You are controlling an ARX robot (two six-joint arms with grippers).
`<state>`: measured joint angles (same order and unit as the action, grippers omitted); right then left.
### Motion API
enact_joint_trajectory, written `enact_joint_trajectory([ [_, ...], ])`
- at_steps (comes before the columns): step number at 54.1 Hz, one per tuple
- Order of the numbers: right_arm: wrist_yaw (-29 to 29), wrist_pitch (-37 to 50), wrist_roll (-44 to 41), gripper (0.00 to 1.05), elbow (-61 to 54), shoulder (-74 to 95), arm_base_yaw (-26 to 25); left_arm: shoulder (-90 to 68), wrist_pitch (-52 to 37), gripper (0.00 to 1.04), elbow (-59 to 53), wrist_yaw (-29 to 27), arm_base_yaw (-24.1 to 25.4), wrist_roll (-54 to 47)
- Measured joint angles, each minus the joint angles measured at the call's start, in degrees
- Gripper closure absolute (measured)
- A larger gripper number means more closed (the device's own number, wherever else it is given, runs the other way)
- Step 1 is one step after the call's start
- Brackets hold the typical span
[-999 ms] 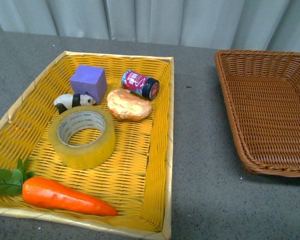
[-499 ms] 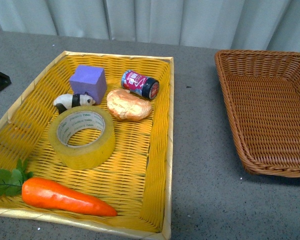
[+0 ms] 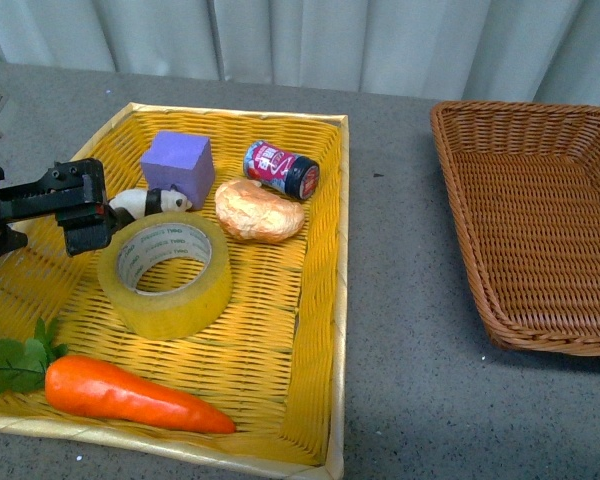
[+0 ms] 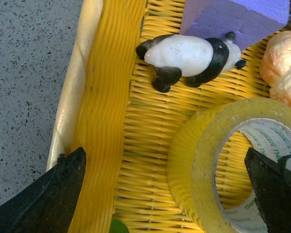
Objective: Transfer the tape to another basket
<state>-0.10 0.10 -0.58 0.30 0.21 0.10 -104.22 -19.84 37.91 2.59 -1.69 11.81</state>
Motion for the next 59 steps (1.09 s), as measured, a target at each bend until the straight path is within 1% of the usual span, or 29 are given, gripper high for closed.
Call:
enact_joint_trajectory([
  [7, 0.0, 0.0, 0.0, 0.09, 0.0, 0.0, 0.0, -1.8, 0.5, 0.07, 1.3, 0.2, -0.5, -0.7],
  [20, 0.0, 0.0, 0.0, 0.09, 0.0, 0.0, 0.0, -2.6, 1.4, 0.07, 1.4, 2.1, -2.1, -1.8],
  [29, 0.0, 0.0, 0.0, 0.09, 0.0, 0.0, 0.0, -3.1, 2.1, 0.07, 1.4, 1.7, -2.9, -2.8],
  [39, 0.0, 0.0, 0.0, 0.09, 0.0, 0.0, 0.0, -5.0, 2.9, 0.07, 1.7, 0.0, -4.0, -4.4],
  [48, 0.0, 0.0, 0.0, 0.09, 0.0, 0.0, 0.0, -5.4, 3.6, 0.07, 2.5, -0.1, -4.9, -4.5],
  [49, 0.0, 0.0, 0.0, 0.09, 0.0, 0.0, 0.0, -5.4, 3.7, 0.08, 2.6, -0.1, -5.0, -4.5],
  [59, 0.0, 0.0, 0.0, 0.09, 0.0, 0.0, 0.0, -5.4, 4.0, 0.38, 2.8, 0.0, -5.8, -4.5],
])
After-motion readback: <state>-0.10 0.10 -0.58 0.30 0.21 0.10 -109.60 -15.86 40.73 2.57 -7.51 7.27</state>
